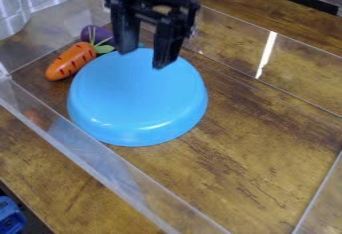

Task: Move the carrot to the right side

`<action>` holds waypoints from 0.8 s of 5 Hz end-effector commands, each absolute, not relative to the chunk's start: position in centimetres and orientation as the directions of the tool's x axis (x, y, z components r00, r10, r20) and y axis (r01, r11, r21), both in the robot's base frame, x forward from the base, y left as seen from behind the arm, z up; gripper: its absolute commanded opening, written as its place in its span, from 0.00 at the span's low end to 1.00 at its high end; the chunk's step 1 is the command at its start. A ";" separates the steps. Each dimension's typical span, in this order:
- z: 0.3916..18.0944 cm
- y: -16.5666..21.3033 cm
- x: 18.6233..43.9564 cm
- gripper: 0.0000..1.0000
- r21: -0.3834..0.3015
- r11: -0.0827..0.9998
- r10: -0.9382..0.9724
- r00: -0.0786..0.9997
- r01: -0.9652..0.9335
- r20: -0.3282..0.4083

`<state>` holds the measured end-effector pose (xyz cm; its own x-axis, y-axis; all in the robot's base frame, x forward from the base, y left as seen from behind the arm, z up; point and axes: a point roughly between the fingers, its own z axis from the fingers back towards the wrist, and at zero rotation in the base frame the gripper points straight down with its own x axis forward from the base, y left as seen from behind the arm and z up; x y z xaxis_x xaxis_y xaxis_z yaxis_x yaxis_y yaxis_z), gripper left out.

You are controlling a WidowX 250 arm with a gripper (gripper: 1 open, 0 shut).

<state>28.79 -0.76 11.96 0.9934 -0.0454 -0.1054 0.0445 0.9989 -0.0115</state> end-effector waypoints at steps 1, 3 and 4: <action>12.2 0.7 28.6 1.00 -0.013 0.999 -0.031 0.997 0.031 -0.071; 11.4 1.3 28.6 1.00 -0.026 0.999 -0.041 0.996 0.039 -0.082; 10.9 1.5 28.7 1.00 -0.030 0.999 -0.041 0.995 0.038 -0.088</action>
